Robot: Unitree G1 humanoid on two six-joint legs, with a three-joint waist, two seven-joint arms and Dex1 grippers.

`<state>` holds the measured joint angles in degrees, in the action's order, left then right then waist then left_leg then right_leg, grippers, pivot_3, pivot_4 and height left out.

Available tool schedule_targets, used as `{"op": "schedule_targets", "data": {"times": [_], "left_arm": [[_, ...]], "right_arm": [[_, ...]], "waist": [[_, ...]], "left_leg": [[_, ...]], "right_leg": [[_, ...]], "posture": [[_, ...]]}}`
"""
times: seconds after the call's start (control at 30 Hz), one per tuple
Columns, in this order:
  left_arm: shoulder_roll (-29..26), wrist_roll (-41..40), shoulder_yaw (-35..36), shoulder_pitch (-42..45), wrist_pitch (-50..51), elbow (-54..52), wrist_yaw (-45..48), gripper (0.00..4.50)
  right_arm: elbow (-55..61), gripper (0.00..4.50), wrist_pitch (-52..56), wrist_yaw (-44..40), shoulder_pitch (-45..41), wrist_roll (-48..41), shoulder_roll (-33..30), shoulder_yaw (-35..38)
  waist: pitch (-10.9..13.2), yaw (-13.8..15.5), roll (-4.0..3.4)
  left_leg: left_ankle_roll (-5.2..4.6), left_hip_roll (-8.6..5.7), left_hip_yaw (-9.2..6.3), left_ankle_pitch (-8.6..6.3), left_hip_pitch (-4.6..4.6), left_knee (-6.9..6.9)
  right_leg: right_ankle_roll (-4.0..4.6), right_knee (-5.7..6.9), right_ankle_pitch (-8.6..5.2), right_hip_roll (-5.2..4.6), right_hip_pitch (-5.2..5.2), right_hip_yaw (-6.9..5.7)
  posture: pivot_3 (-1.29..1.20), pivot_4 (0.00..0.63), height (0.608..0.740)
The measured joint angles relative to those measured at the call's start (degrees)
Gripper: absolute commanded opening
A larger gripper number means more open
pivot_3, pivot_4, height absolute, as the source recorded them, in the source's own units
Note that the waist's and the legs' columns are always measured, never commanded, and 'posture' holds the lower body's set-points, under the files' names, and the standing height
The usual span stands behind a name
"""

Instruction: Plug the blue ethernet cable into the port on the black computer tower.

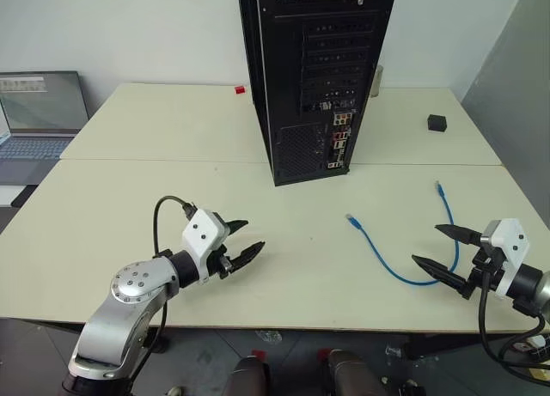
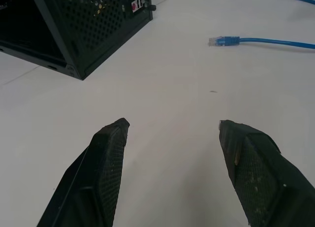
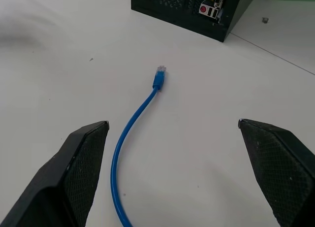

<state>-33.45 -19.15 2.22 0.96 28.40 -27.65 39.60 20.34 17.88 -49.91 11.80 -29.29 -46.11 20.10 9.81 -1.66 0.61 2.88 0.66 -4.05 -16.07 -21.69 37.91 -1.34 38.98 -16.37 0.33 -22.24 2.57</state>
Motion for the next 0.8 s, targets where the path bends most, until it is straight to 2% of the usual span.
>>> {"op": "schedule_targets", "data": {"times": [0.5,0.67,0.8], "left_arm": [[0.9,-0.5,-0.3,-0.1,0.1,-0.5,-1.8,3.15],[1.4,1.4,-3.2,-0.3,-0.2,-1.3,-3.2,3.15],[1.5,2.6,-6.3,-0.2,-1.7,-1.3,-2.4,3.15]], "right_arm": [[0.4,4.47,1.8,1.6,-2.7,0.9,0.7,-0.6],[3.5,4.47,5.8,5.1,-4.5,1.1,2.2,-4.0],[5.2,4.47,7.9,8.6,-6.9,1.6,6.3,-9.1]], "waist": [[0.0,0.0,0.0],[0.0,0.0,0.01],[0.0,-0.1,0.01]], "left_leg": [[0.0,0.0,-0.01,0.0,0.0,0.0],[0.0,0.0,-0.04,0.0,-0.02,0.0],[0.01,0.0,-0.05,0.0,-0.01,-0.01]], "right_leg": [[0.0,0.0,0.0,0.0,0.0,0.0],[0.0,0.0,0.0,0.0,0.0,-0.01],[0.0,0.0,0.0,0.0,0.0,-0.02]], "posture": [[0.0,0.15,0.74],[0.0,0.15,0.74],[0.0,0.15,0.74]]}}
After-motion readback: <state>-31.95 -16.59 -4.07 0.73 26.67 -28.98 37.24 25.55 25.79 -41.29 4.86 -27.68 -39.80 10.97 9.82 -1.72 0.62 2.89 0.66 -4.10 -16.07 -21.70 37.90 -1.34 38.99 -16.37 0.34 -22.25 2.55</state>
